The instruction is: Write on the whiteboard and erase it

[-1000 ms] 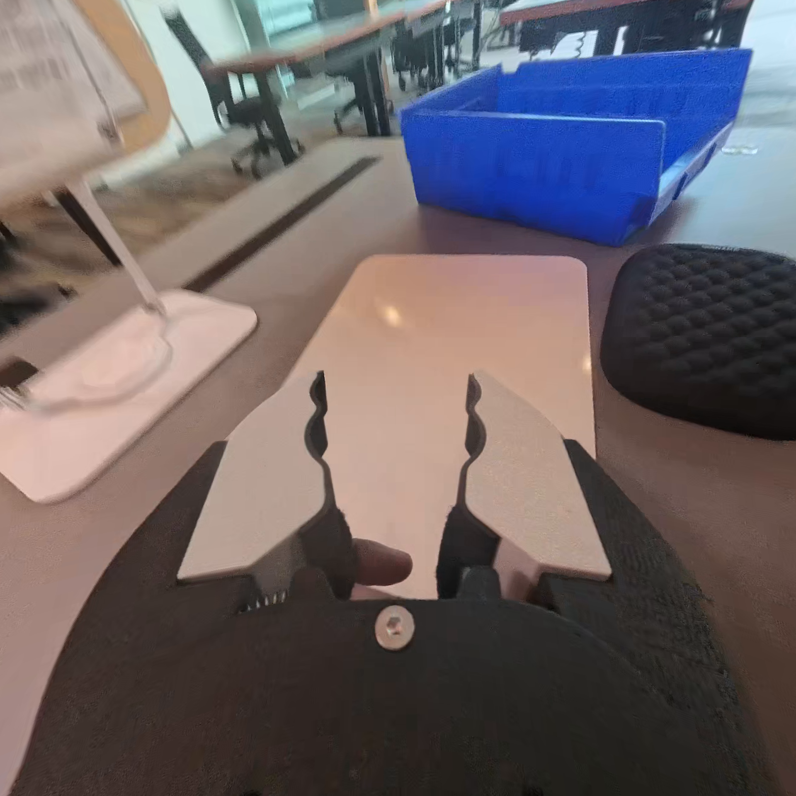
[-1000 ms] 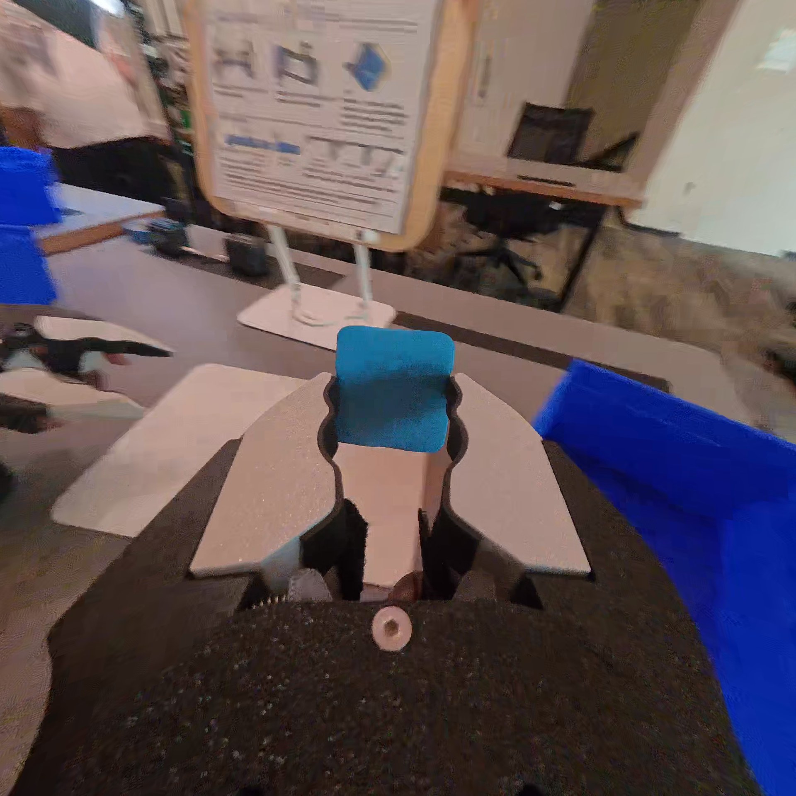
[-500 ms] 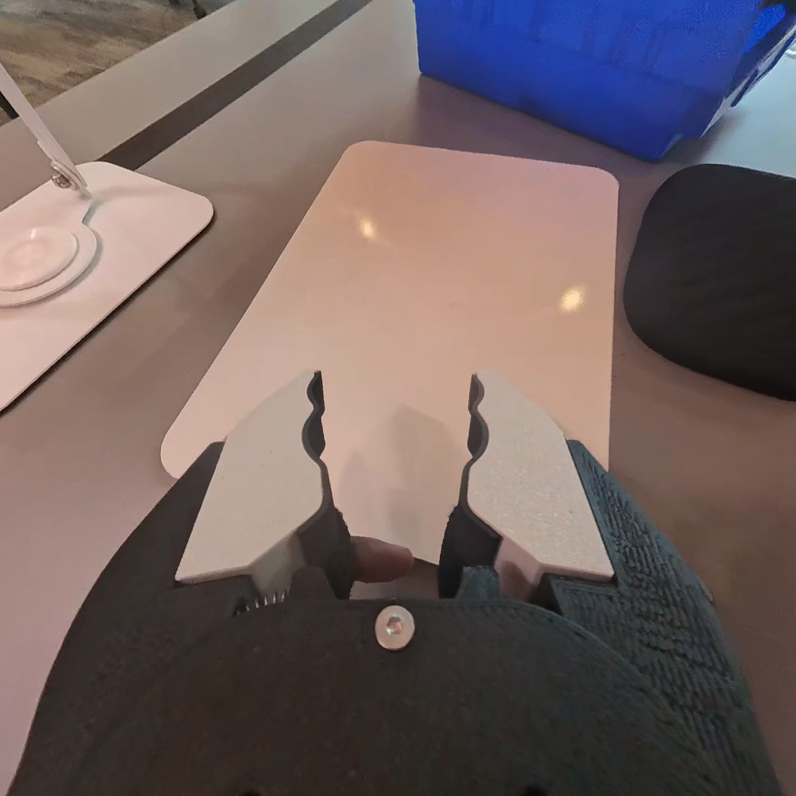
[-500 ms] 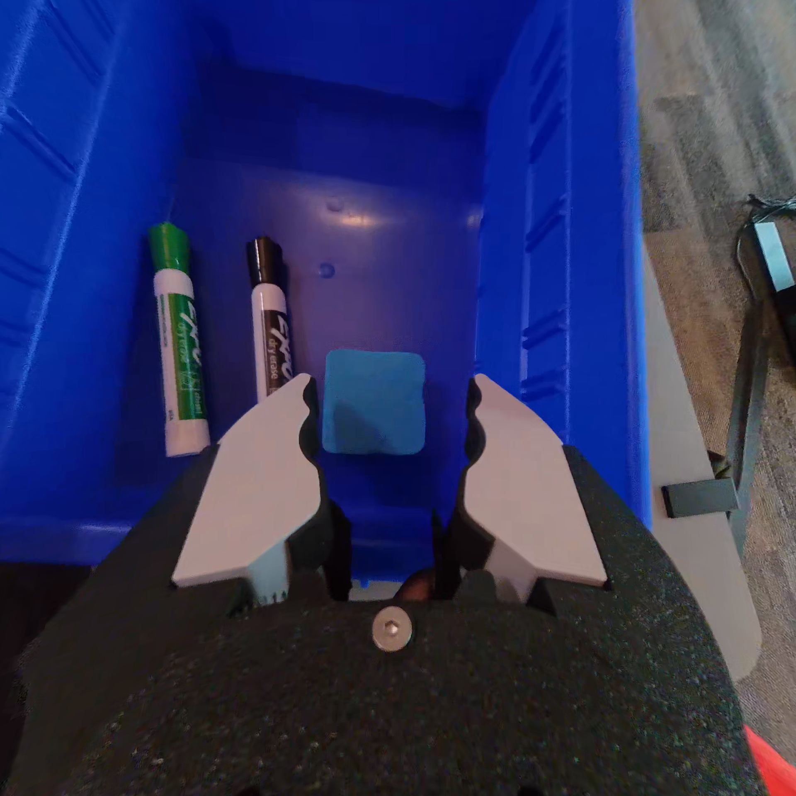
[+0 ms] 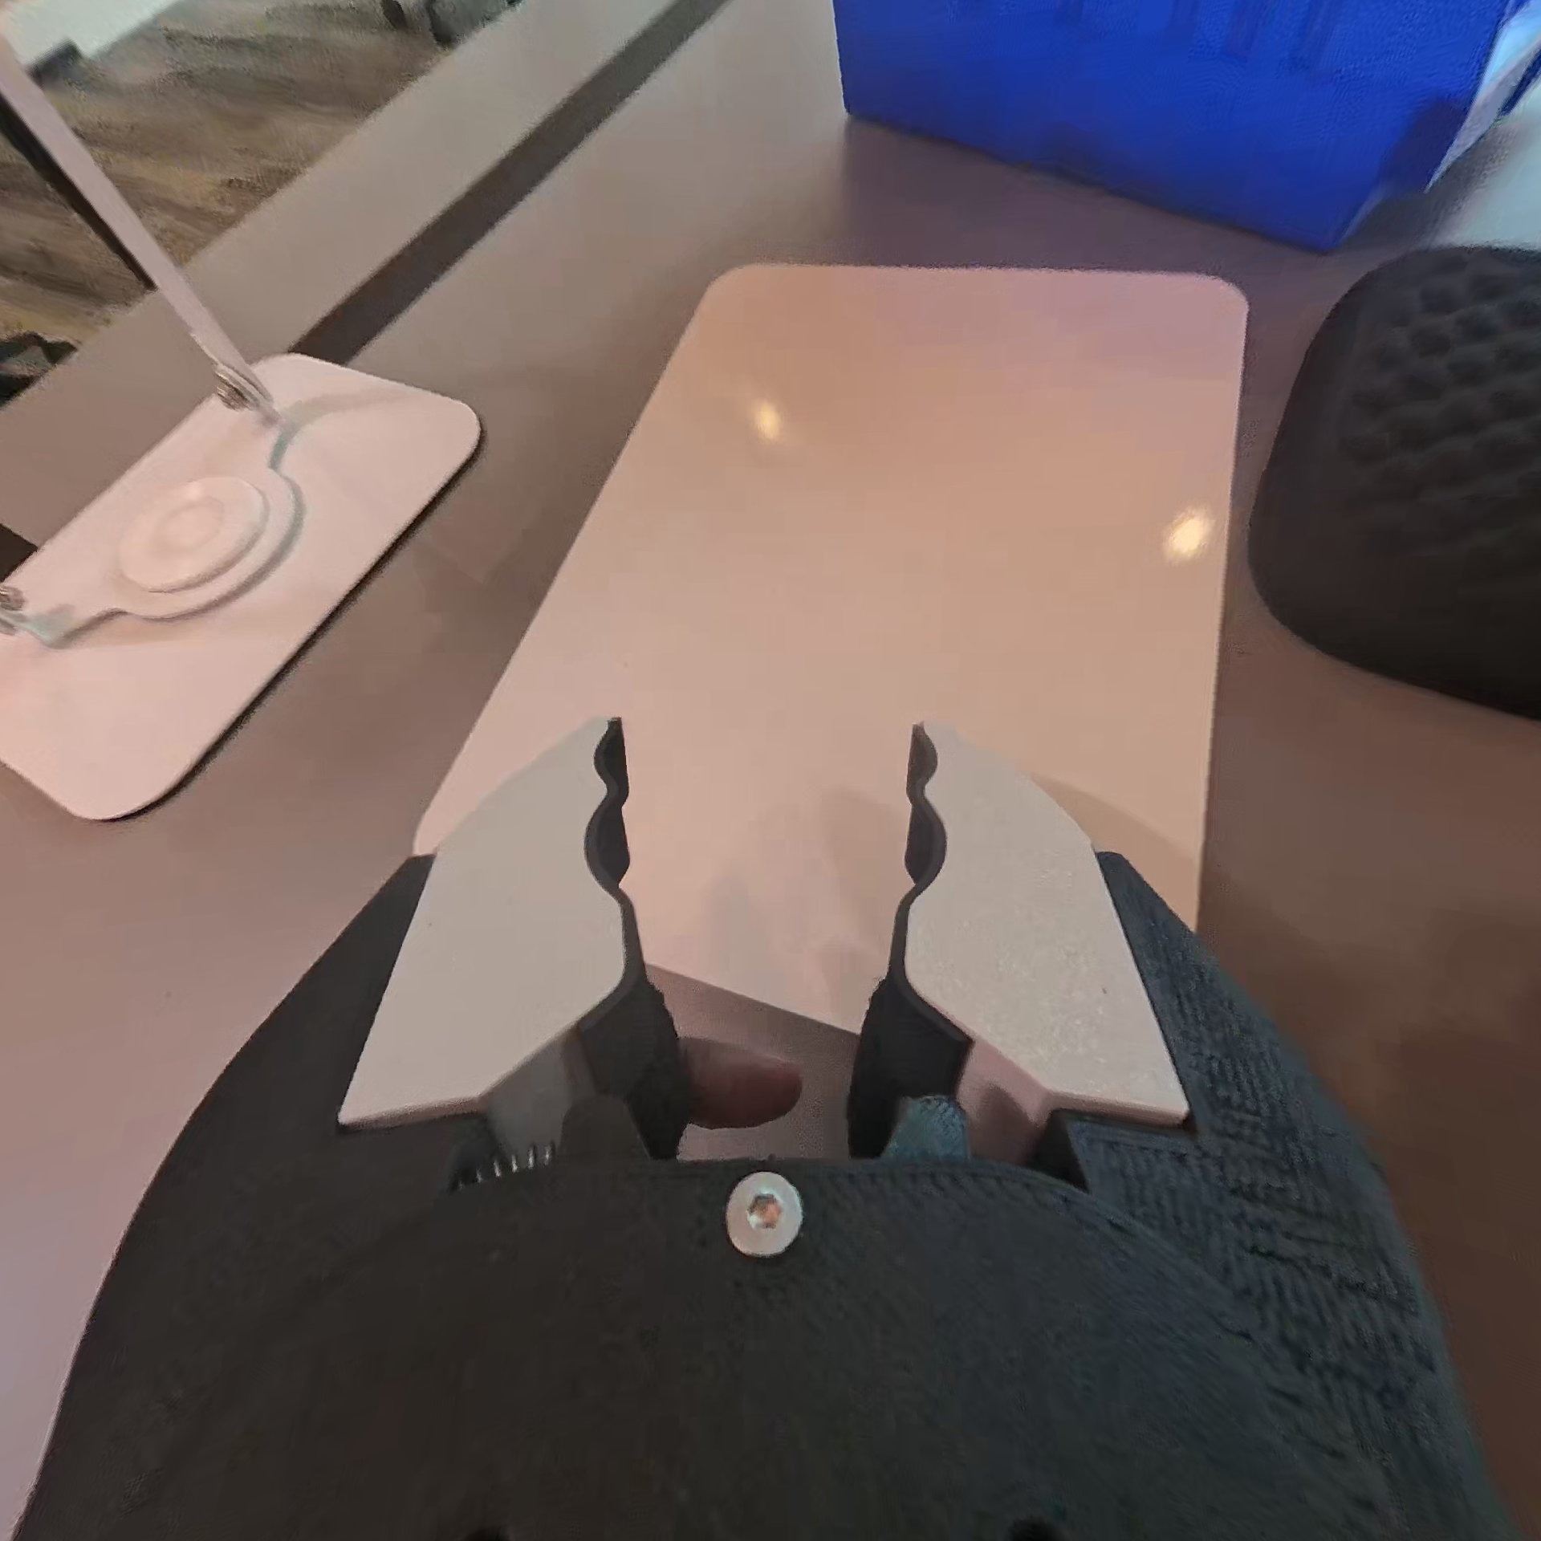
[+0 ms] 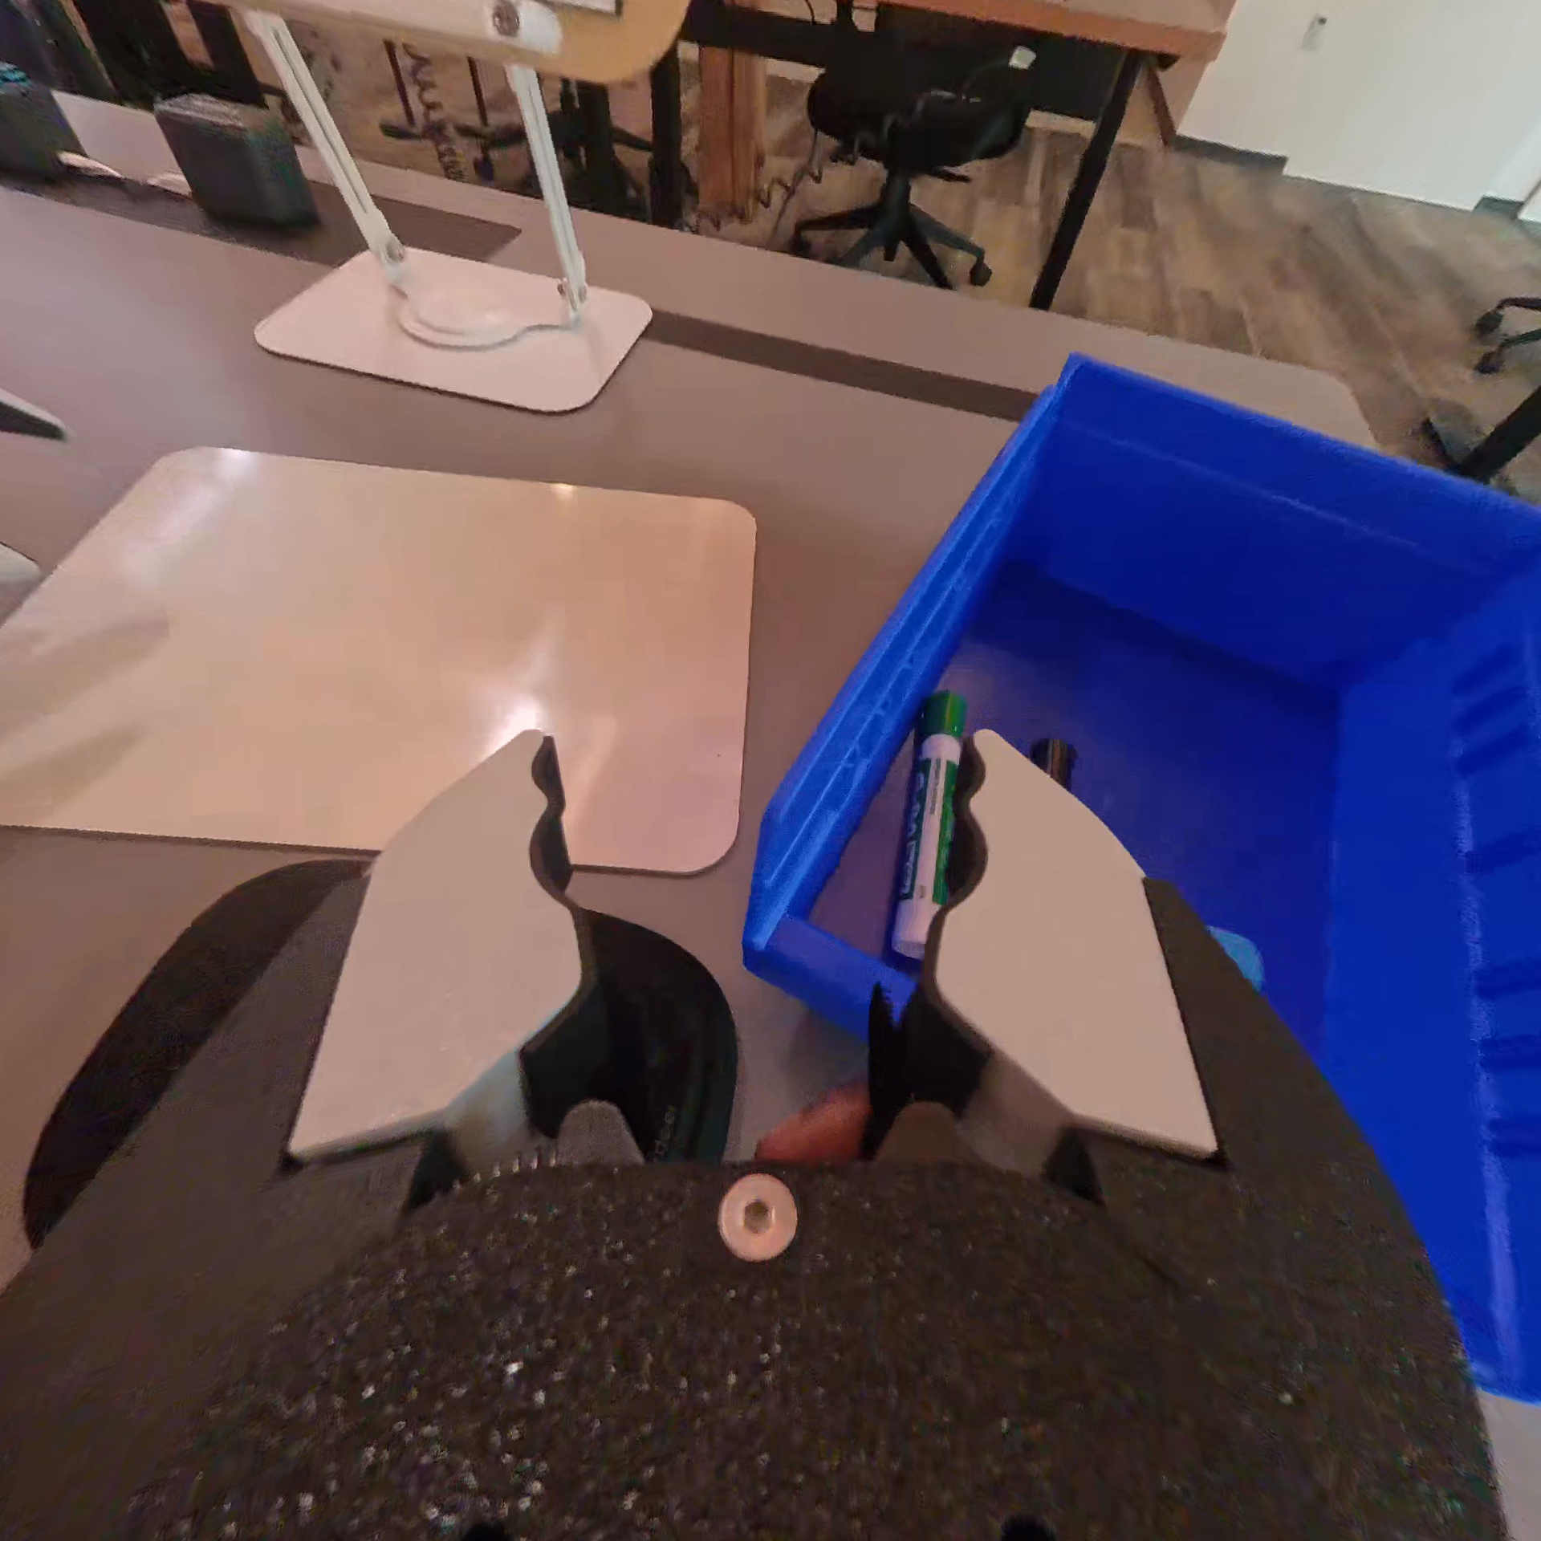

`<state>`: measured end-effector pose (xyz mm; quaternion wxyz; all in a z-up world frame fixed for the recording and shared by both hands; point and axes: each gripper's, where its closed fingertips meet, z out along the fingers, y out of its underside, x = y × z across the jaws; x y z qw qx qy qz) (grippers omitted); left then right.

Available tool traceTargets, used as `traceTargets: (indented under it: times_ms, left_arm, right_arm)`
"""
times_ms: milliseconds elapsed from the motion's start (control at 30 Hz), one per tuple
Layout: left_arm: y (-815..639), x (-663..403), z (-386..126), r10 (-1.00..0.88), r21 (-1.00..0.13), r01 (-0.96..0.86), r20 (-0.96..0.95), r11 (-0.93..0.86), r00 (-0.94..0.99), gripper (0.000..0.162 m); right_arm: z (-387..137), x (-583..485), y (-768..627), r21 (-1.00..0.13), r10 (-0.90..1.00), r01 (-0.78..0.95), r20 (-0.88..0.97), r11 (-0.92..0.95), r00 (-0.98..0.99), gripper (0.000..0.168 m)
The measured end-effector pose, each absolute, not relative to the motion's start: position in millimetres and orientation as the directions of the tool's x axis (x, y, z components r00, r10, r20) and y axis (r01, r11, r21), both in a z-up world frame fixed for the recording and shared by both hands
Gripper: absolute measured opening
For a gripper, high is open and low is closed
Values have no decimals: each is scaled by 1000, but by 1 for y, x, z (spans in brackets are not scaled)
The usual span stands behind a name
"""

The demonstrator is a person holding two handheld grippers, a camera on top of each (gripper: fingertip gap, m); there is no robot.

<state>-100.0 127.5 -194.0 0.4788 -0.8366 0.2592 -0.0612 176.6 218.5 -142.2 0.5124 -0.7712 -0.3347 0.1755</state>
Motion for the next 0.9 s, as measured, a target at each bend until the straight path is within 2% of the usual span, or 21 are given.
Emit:
traceTargets:
  times_ms: [100,167,233,300,400,500,567,633,667,700,767,800,867,900]
  left_arm:
    - [106,-107,-164,-445,-862,-349,-166,-368,880,67]
    - [84,-123,-136,-349,-890,-330,-215,-314,912,71]
    - [57,-161,-108,-147,-917,-289,-257,-276,955,72]
    - [18,-215,-88,133,-933,-232,-276,-273,952,74]
    - [-39,-286,-89,391,-907,-161,-321,-388,863,82]
    - [-73,-302,-124,353,-804,-45,-310,-593,883,91]
    - [-75,-308,-140,340,-786,-8,-276,-618,899,89]
    - [-75,-316,-171,329,-719,40,-267,-694,906,87]
    - [-73,-317,-187,301,-685,47,-256,-727,919,84]
    - [-67,-315,-200,264,-670,46,-227,-740,937,74]
    - [-60,-325,-211,291,-684,56,-234,-727,928,42]
    - [-58,-329,-210,315,-707,59,-237,-705,919,40]
    - [-63,-341,-202,363,-700,41,-317,-713,876,26]
    - [-66,-346,-198,377,-696,26,-356,-717,855,20]
  right_arm:
    - [-166,185,224,-895,640,334,73,-297,765,83]
    - [-179,193,230,-893,590,342,113,-293,800,77]
    - [-188,196,235,-894,558,349,143,-282,818,73]
    - [-192,199,242,-898,524,351,172,-265,834,67]
    - [-192,196,248,-888,512,394,230,-239,828,60]
    - [-194,187,248,-853,536,470,293,-227,792,59]
    - [-195,182,249,-844,542,487,306,-226,782,59]
    - [-195,177,253,-837,538,501,324,-220,778,59]
    - [-196,175,254,-831,535,511,335,-221,776,58]
    - [-198,174,256,-821,534,523,344,-227,772,56]
    - [-205,174,259,-788,534,563,372,-251,759,40]
    - [-207,176,261,-773,525,579,390,-260,756,30]
    - [-206,182,264,-763,499,581,399,-285,769,22]
    - [-202,186,266,-762,486,585,413,-278,770,9]
